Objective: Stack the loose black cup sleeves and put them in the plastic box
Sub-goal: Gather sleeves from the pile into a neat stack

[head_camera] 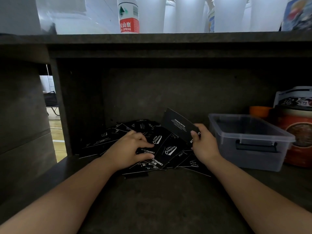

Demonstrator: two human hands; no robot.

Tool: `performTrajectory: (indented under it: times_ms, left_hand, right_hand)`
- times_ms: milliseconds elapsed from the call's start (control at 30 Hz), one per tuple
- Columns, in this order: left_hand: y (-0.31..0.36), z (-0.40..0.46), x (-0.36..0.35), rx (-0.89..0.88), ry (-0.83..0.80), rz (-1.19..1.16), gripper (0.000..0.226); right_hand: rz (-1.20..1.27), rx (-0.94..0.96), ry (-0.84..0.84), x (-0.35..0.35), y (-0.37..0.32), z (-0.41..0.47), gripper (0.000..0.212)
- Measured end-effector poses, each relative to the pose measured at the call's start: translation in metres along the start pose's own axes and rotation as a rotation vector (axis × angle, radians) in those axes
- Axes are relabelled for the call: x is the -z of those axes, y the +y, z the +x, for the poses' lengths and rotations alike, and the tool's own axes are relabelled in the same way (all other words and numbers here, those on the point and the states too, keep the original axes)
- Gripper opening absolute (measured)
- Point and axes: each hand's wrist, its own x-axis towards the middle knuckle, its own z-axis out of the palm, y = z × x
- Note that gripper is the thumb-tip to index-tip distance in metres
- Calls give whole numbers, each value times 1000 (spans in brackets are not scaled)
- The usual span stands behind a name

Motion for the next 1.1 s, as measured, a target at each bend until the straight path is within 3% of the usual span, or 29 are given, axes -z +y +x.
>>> performTrajectory:
  times_ms: [100,267,467,533,700,933,1033,1100]
  left_hand:
    - [5,0,4,-43,17,-7,73]
    - [14,-6,12,30,340,-37,24]
    - [0,-6,9,5,503,1,38]
    - [-4,-4,7,89,575,-30,40]
    - [0,-8,10,453,609,-419,35]
    - [-2,-6,15,474,866,-670,30]
    - [0,-4,14,420,762,-848,42]
    - [5,0,8,395,608,-756,38]
  right_hand:
    - [3,5,0,1,-1,0,29]
    - [44,-8,31,1,-3,-1,29]
    - [51,-3,18,-1,-3,-3,27]
    - [52,-14,21,-1,-2,-2,27]
    - [37,-28,26,-3,1,-2,24]
    - [92,-83,3,-5,5,-1,19]
    - [119,-92,-67,-7,0,-3,19]
    - [110,-28,-130,-7,-3,-6,20]
